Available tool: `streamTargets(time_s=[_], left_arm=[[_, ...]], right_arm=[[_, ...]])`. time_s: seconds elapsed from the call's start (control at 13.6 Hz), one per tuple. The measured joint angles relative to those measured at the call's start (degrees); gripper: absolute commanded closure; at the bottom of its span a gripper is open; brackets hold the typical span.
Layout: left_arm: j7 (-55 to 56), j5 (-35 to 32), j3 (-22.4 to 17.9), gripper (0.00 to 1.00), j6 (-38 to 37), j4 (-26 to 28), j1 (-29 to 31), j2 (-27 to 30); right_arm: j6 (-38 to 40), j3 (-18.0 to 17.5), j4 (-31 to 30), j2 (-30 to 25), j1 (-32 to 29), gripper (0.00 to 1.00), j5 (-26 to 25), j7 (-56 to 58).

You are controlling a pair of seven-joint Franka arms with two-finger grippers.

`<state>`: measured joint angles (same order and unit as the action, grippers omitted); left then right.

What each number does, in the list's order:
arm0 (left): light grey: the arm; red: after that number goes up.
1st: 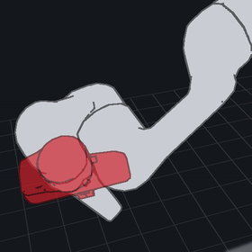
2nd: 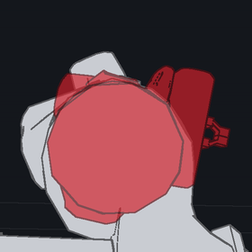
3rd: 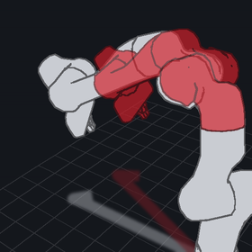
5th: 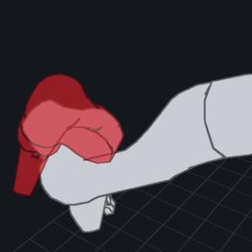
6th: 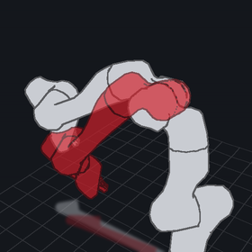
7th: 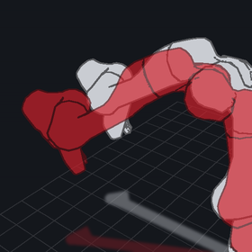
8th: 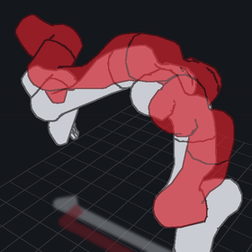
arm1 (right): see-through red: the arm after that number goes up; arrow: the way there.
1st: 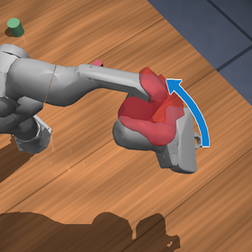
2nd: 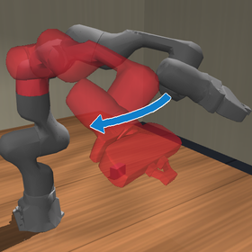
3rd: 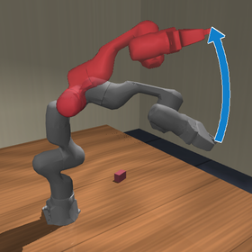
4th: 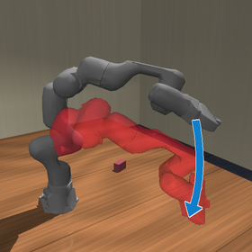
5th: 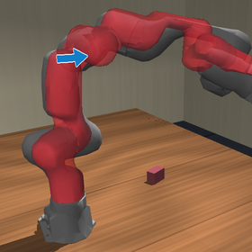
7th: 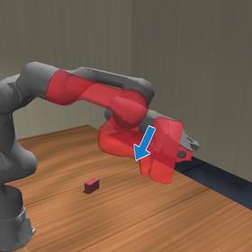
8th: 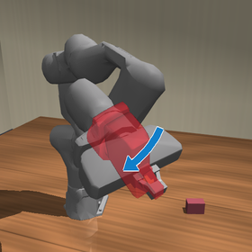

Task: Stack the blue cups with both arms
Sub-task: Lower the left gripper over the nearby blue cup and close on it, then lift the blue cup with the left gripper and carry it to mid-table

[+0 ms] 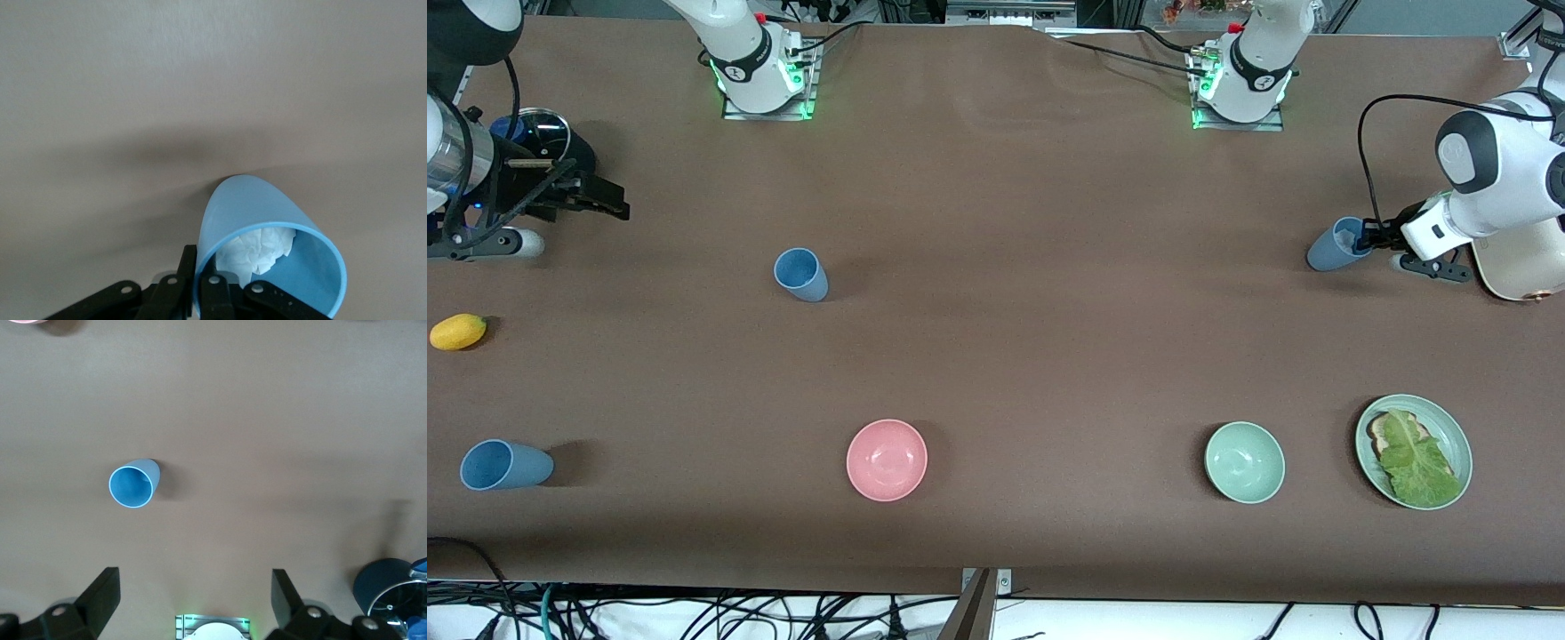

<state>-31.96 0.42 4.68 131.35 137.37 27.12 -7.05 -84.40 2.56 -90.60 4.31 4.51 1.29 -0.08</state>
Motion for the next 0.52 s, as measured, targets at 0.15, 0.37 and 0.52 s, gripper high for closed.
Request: streamTargets(time_s=[0.15,0.37,0.52], left_arm=[[0.85,0.63,2.24,1.00,-2.82,-4.07,0.00,0.13],[10.09,0.77,9.17,1.00,-15.26,-15.25,-0.14,0.40],[18.86,0.79,14.99,1.00,-20.19,-20.96,-0.49,0.37]], right_arm=[[0.01,0.00,0.00,0.00,0.00,0.00,0.00,0.00],[0.04,0.00,0.00,0.01,0.00,0.00,0.00,0.00],[0.06,0.00,0.00,0.02,-0.01,0.00,0.00,0.00]])
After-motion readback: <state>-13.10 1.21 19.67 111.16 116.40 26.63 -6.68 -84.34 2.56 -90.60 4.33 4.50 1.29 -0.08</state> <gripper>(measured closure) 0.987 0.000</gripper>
